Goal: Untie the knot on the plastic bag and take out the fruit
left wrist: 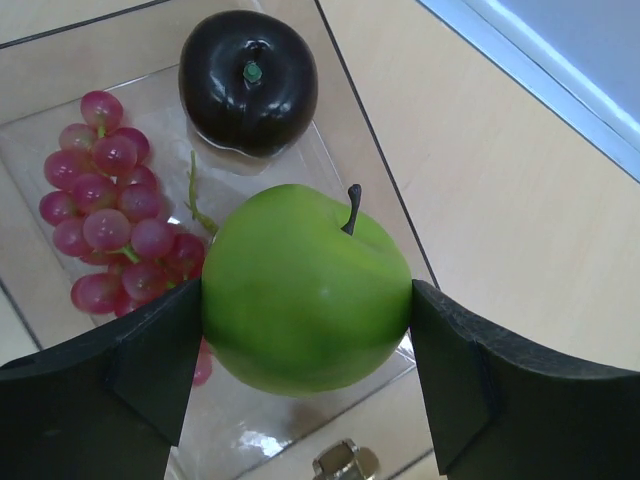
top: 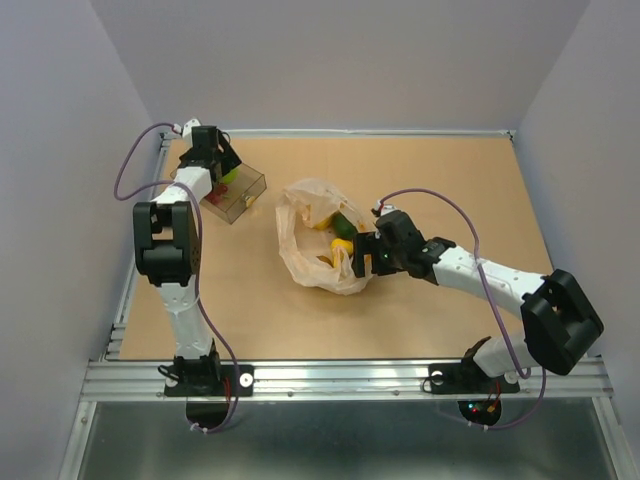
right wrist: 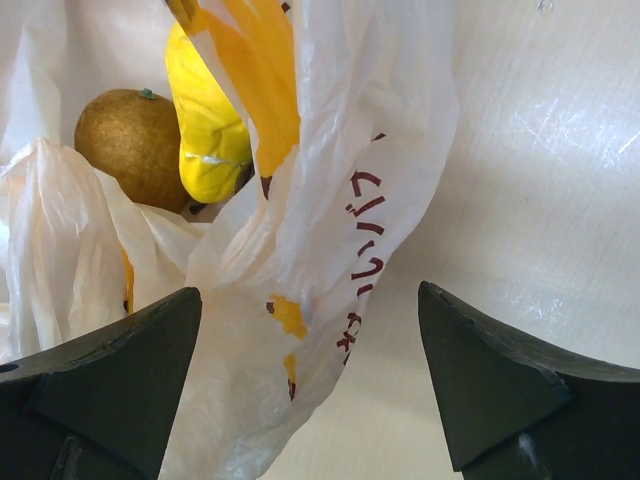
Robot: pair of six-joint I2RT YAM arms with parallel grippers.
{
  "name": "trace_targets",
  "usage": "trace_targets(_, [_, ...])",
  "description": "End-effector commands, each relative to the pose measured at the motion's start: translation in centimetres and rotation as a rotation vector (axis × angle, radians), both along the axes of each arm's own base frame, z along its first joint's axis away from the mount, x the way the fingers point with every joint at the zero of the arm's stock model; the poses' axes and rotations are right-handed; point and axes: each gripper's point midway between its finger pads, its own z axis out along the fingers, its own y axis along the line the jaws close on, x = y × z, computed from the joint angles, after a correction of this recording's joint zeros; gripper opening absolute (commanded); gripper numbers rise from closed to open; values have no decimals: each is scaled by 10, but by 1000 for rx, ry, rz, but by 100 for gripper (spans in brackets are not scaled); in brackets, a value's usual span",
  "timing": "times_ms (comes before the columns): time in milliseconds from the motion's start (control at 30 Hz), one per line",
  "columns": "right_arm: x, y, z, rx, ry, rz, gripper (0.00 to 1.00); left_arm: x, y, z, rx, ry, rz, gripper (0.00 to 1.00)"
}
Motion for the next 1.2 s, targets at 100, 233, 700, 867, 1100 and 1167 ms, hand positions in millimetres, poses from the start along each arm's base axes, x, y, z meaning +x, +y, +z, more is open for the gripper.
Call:
trace_targets(100, [10, 15, 38, 77, -93, 26, 93, 29, -1, 53, -12, -148, -18, 97])
trace_targets(233, [11, 13, 39, 73, -97, 21, 93, 21, -6, 69, -13, -188, -51, 99])
trace_targets(700, [19, 0, 43, 38, -141, -54, 91, -106, -103, 99, 46, -211, -311, 98])
trace_targets(867, [6, -1, 16, 22, -62, -35, 90, -191, -175, 111, 23, -260, -528, 96])
trace_targets(1100, [-28, -11, -38, 0, 119, -68, 90, -280, -256, 86, -26, -241, -808, 96])
trace_targets(1167, [-36, -18, -50, -16, 150, -85, 90, -292, -271, 73, -18, -208, -859, 96])
